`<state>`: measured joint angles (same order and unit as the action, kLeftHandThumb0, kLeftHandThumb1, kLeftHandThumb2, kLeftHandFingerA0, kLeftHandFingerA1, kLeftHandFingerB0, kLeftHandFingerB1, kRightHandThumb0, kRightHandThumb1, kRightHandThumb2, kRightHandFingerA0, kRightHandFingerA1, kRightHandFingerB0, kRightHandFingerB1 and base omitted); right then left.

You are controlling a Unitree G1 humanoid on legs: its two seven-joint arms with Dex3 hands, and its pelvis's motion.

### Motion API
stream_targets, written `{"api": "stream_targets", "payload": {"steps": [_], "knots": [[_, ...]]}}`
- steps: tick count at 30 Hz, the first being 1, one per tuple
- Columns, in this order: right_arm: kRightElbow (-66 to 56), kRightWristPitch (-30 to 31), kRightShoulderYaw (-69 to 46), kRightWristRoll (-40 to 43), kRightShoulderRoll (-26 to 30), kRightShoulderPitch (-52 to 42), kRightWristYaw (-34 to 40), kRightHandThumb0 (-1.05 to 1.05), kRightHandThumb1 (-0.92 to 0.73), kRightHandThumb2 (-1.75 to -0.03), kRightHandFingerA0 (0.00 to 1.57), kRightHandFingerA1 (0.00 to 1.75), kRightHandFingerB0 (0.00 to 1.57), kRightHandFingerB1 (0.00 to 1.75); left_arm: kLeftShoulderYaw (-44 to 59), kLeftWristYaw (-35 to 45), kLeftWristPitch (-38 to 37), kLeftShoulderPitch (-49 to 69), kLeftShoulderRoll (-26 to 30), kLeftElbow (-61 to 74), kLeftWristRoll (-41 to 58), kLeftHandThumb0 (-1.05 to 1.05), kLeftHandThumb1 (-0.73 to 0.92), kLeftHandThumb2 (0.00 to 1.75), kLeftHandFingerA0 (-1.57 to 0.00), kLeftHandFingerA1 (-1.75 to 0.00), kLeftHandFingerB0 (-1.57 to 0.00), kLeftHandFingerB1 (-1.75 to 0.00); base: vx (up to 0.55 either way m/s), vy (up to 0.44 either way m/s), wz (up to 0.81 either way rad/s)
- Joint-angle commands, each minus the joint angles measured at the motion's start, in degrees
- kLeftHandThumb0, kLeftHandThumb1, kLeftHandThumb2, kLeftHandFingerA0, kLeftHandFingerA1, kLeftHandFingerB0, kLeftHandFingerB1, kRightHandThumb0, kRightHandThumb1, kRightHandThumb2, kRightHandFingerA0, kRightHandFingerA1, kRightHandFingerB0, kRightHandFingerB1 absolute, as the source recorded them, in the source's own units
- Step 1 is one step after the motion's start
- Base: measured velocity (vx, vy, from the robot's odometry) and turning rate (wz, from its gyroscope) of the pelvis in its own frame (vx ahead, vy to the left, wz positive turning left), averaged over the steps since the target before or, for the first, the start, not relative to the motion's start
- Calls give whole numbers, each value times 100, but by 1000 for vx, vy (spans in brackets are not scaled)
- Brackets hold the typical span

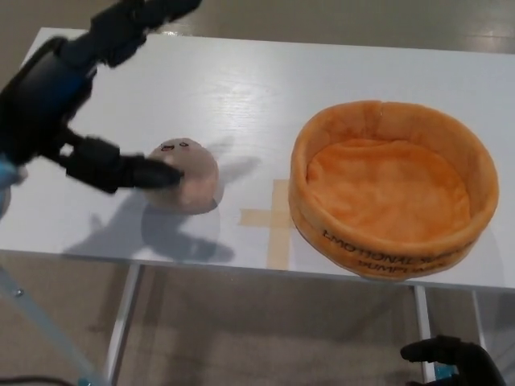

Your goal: Use the left hand to pick up the pink round toy on the left and place it inside the orange plate on the desk.

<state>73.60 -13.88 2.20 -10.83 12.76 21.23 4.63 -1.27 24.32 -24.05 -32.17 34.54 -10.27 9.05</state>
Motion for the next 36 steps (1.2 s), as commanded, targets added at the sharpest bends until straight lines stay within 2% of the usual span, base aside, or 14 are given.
{"api": "stream_targets", "payload": {"steps": [1, 7, 19, 27, 30, 31, 36], "knots": [[20, 45, 4, -18, 13, 1, -58, -9, -55, -57, 60, 85, 60, 77, -58, -144, -74, -466, -158, -697, -624, -55, 35, 66, 0, 0, -11, -21, 0, 0, 0], [14, 39, 30, -47, 30, 10, -55, -11, -55, -57, 58, 84, 59, 76, -201, -220, -136, -799, -225, -1342, -1079, -57, 36, 66, 0, 0, -12, -18, 0, 0, 0], [16, 41, 42, -57, 20, -12, -41, -10, -56, -56, 58, 83, 59, 75, -991, 373, -109, -1319, -107, -2745, -1767, -48, 34, 66, 0, 0, -1, -13, 0, 0, 0], [11, 54, 19, -15, 12, -34, -82, -9, -57, -58, 60, 85, 58, 76, -1609, 104, -220, -1683, -128, -3758, -2515, -52, 38, 71, 0, 0, 0, -11, 0, 0, 0], [16, 49, 5, -1, 25, -30, -105, -11, -55, -58, 62, 87, 58, 75, -1699, -9, -240, -1718, -170, -3988, -2618, -54, 38, 72, 0, 0, 0, -12, 0, 0, 0], [12, 58, -7, 11, 24, -27, -109, -9, -57, -56, 55, 82, 59, 75, -1715, -33, -248, -1712, -193, -4074, -2632, -51, 36, 70, 0, 0, 0, -13, 0, 0, 0], [8, 40, 49, -63, 30, -31, -57, -11, -56, -55, 57, 82, 61, 76, -1699, -108, -319, -1662, -230, -4194, -2688, -50, 36, 69, 0, 0, -1, -15, 0, 0, 0]]}}
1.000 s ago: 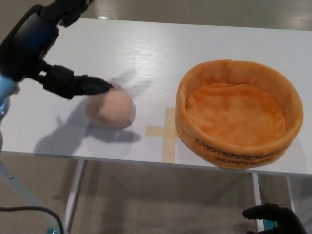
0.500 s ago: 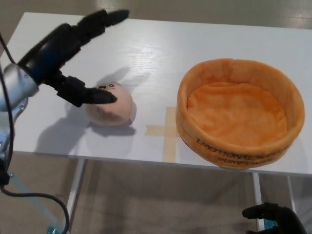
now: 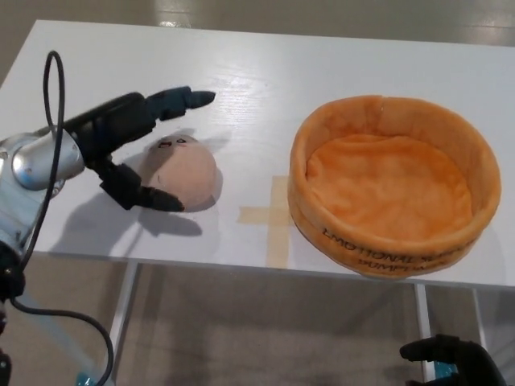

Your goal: Use the left hand to pick up the pink round toy on the left and place it inside the orange plate on the desk.

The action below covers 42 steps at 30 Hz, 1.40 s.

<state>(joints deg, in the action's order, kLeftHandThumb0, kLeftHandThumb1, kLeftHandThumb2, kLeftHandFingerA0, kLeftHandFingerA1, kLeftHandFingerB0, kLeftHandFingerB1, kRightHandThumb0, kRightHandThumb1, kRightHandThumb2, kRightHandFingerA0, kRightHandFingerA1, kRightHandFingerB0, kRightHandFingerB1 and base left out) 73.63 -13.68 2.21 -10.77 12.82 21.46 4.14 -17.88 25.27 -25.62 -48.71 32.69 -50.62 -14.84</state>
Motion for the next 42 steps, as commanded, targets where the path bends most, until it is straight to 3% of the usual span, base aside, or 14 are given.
{"api": "stream_targets", "payload": {"steps": [1, 8, 10, 11, 12, 13, 14, 15, 16, 17, 21, 30, 32, 42], "knots": [[9, 29, 61, -82, 20, -50, 16, -11, -56, -55, 57, 82, 61, 76, -39, -261, -197, -1, -57, -195, -340, -50, 36, 69, 0, 0, -1, -15, 0, 0, 0], [9, 39, -3, -3, -17, -29, -33, -9, -57, -56, 54, 82, 60, 77, -68, -460, -361, 53, -79, -226, -515, -50, 34, 67, 0, 0, -3, -19, 0, 0, 0], [5, 80, 14, -19, -7, -22, -50, -10, -57, -55, 58, 84, 59, 75, -94, -510, -353, 122, -98, -138, -569, -44, 33, 67, 0, -9, -3, -26, 0, 0, 0], [3, 70, 27, -37, -3, -22, -29, -9, -57, -56, 62, 86, 60, 76, -86, -490, -383, 141, -114, -136, -544, -33, 27, 69, 0, -28, 0, -37, 0, 0, 0], [2, 59, 35, -48, -1, -23, -12, -9, -57, -56, 62, 86, 60, 76, -77, -470, -406, 150, -125, -141, -520, -33, 27, 69, 0, -28, 0, -37, 0, 0, 0], [-1, 44, 35, -48, 3, -22, -7, -9, -57, -56, 60, 85, 59, 75, -60, -463, -539, 176, -144, -168, -472, -29, 46, 56, -16, -30, -13, -30, 0, 0, 0], [-2, 41, 29, -39, 5, -21, -16, -9, -57, -56, 60, 85, 59, 75, -51, -472, -623, 188, -151, -186, -455, -29, 46, 56, -16, -30, -13, -30, 0, 0, 0], [1, 51, 27, -34, 8, -15, -30, -11, -56, -56, 60, 85, 59, 75, -26, -543, -702, 232, -177, -188, -440, -18, 51, 55, -41, -35, -27, -31, 0, 0, 0], [5, 67, 32, -37, 9, -9, -36, -11, -56, -56, 60, 85, 59, 75, -6, -622, -699, 271, -201, -170, -443, -18, 51, 55, -41, -35, -27, -31, 0, 0, 0], [8, 73, 31, -36, 10, -7, -38, -11, -57, -55, 59, 84, 59, 75, 58, -635, -775, 305, -248, -209, -356, -13, 60, 58, -71, -46, -44, -34, 0, 0, 0], [17, 71, 26, -35, 11, 13, -20, -10, -57, -55, 60, 83, 59, 74, 163, -797, -861, 379, -372, -325, -338, -23, 72, 63, -95, -52, -61, -39, 0, 0, 0], [37, 129, -27, 12, -14, 88, -41, -8, -57, -55, 61, 85, 59, 74, 257, -859, -1052, 330, -502, -642, -324, -25, 76, 65, -113, -63, -86, -49, 0, 0, 0], [29, 101, -37, 21, -13, 87, -71, -8, -57, -56, 58, 82, 58, 74, 248, -818, -981, 321, -544, -684, -339, -26, 75, 65, -116, -92, -98, -61, 0, 0, 0], [14, 40, -83, 42, 4, 83, -120, -8, -55, -59, 59, 84, 59, 76, 188, -895, -1085, 372, -650, -915, -441, -29, 76, 65, -108, -98, -92, -70, 0, 0, 0]]}}
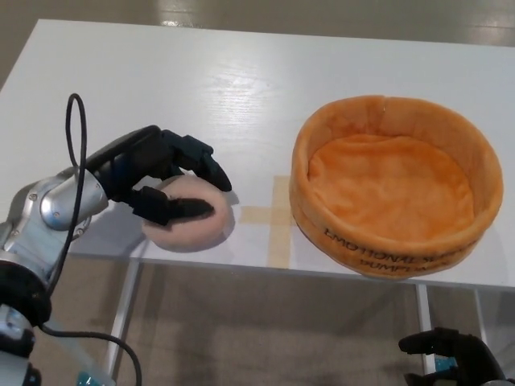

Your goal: Use the left hand to pick up the pink round toy on the left and place it inside the orange plate on the desk.

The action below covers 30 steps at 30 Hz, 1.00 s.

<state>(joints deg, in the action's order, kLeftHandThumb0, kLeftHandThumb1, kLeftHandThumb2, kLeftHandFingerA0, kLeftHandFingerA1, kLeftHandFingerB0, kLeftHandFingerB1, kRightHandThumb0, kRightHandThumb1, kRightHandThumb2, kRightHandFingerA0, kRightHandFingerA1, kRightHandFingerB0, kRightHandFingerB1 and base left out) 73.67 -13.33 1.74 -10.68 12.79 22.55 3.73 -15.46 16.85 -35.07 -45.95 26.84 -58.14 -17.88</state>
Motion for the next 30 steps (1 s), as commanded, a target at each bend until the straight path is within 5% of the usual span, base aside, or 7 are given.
{"api": "stream_targets", "payload": {"steps": [1, 14, 17, 21, 23, 26, 30], "knots": [[11, -17, -38, 31, 13, -29, -80, -8, -55, -59, 59, 84, 59, 76, -50, -60, -155, 98, -70, -180, -133, -29, 76, 65, -108, -98, -92, -70, 0, 0, 0], [13, 38, -51, 21, 12, -10, -85, -10, -57, -57, 59, 84, 58, 74, 433, -132, -432, -334, 1, -256, 253, -22, 78, 65, -101, -106, -87, -81, 0, 0, 0], [18, 48, -65, 30, 6, -11, -89, -8, -56, -57, 59, 84, 59, 75, 562, -219, -386, -502, -5, -315, 252, -26, 78, 63, -94, -116, -88, -73, 0, 0, 0], [13, 57, -49, 8, -2, -6, -61, -9, -56, -56, 59, 84, 60, 75, 591, -837, -296, -1101, 61, -306, -109, -28, 77, 64, -93, -133, -84, -82, 0, 0, 0], [12, 68, -24, -19, -4, 0, -44, -9, -57, -56, 57, 83, 59, 75, 547, -894, -184, -1281, 59, -317, -195, -28, 76, 64, -96, -131, -89, -67, 0, 0, 0], [17, 70, -16, -25, -1, 3, -51, -10, -56, -56, 59, 84, 60, 75, 525, -942, -188, -1506, -8, -381, -203, -24, 78, 63, -100, -122, -88, -79, 0, 0, 0], [26, 41, -20, -15, -7, -7, -69, -9, -57, -57, 59, 84, 58, 75, 347, -1157, 14, -1762, -125, -337, -433, -27, 78, 63, -83, -147, -83, -84, 0, 0, 0]]}}
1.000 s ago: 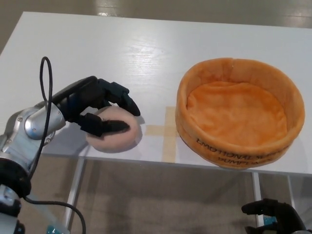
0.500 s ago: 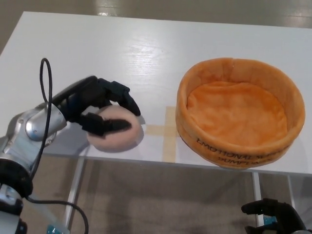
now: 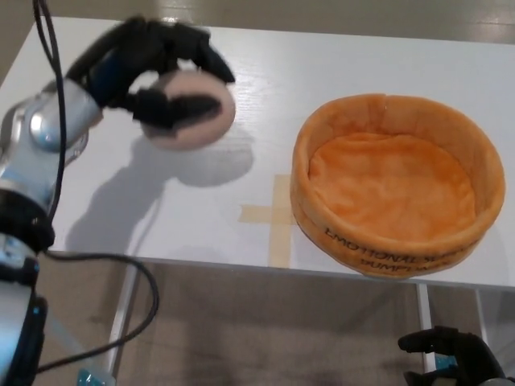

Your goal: Use the left hand to pick up the pink round toy on the left and place it inside the orange plate on the desk.

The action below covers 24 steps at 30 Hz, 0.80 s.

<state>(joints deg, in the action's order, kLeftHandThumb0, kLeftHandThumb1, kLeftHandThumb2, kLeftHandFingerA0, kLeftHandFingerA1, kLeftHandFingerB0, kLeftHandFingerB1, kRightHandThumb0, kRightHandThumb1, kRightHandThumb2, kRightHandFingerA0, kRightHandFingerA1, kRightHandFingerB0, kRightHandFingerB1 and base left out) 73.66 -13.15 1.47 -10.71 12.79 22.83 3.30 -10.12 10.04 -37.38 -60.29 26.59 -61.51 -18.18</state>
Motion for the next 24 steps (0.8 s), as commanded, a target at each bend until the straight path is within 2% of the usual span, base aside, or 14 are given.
{"api": "stream_targets", "payload": {"steps": [1, 3, 4, 5, 8, 9, 12, 13, 15, 16, 17, 18, 21, 24], "knots": [[25, 42, 16, -21, -12, -26, -8, -9, -56, -56, 59, 83, 60, 75, -267, -543, 327, -418, -154, 7, -495, -27, 75, 67, -78, -155, -81, -89, 0, 0, 0], [23, 46, 22, -28, -14, -24, 5, -9, -56, -56, 59, 83, 60, 75, -286, -557, 338, -442, -172, -6, -508, -27, 75, 67, -78, -155, -81, -89, 0, 0, 0], [24, 56, 32, -35, -18, -22, 17, -11, -56, -56, 58, 83, 61, 75, -425, -789, 300, -508, -270, -63, -664, -26, 77, 63, -75, -166, -72, -115, 0, 0, 0], [26, 48, 22, -19, -24, -29, -3, -9, -56, -57, 59, 84, 59, 75, -574, -970, 369, -572, -392, -78, -834, -33, 73, 66, -78, -159, -85, -73, 0, 0, 0], [25, 31, 8, 6, -40, -40, -19, -8, -56, -57, 60, 84, 59, 75, -844, -1231, 522, -703, -602, -123, -1076, -31, 76, 62, -81, -158, -88, -70, 0, 0, 0], [24, 35, 23, -9, -44, -43, -12, -10, -56, -56, 60, 84, 60, 75, -999, -1410, 568, -775, -748, -160, -1231, -38, 58, 87, -102, -137, -68, -118, 0, 0, 0], [26, 47, 38, -23, -56, -43, -12, -10, -56, -56, 59, 83, 59, 75, -1268, -1658, 699, -925, -1025, -261, -1450, -38, 59, 86, -100, -136, -68, -118, 0, 0, 0], [26, 50, 27, -9, -67, -38, -15, -9, -56, -57, 58, 83, 59, 75, -1319, -1695, 738, -961, -1083, -295, -1468, -21, 76, 52, -60, -175, -47, -161, 0, 0, 0], [26, 53, 13, 11, -80, -34, -18, -9, -56, -57, 58, 83, 59, 75, -1410, -1792, 777, -1014, -1153, -361, -1497, -21, 76, 52, -60, -175, -47, -161, 0, 0, 0], [23, 45, 12, 13, -83, -36, -22, -9, -56, -57, 57, 83, 60, 76, -1471, -1820, 808, -1066, -1265, -393, -1529, -28, 65, 59, -79, -159, -89, -63, 0, 0, 0], [21, 39, 11, 15, -86, -37, -24, -9, -56, -57, 57, 83, 60, 76, -1519, -1846, 831, -1106, -1349, -421, -1555, -28, 65, 59, -79, -159, -89, -63, 0, 0, 0], [16, 15, 21, 5, -86, -38, -26, -10, -56, -57, 58, 83, 60, 76, -1664, -1985, 886, -1168, -1550, -454, -1668, -39, 58, 67, -86, -153, -82, -102, 0, 0, 0], [22, 14, 35, -12, -90, -32, -18, -11, -57, -55, 56, 82, 60, 74, -1826, -2093, 1026, -1235, -1880, -511, -1750, -39, 63, 64, -81, -157, -74, -124, 0, 0, 0], [25, 20, 49, -27, -92, -24, -11, -11, -57, -55, 58, 82, 60, 74, -1871, -2145, 1033, -1255, -1978, -560, -1761, -38, 63, 65, -82, -156, -75, -121, 0, 0, 0]]}}
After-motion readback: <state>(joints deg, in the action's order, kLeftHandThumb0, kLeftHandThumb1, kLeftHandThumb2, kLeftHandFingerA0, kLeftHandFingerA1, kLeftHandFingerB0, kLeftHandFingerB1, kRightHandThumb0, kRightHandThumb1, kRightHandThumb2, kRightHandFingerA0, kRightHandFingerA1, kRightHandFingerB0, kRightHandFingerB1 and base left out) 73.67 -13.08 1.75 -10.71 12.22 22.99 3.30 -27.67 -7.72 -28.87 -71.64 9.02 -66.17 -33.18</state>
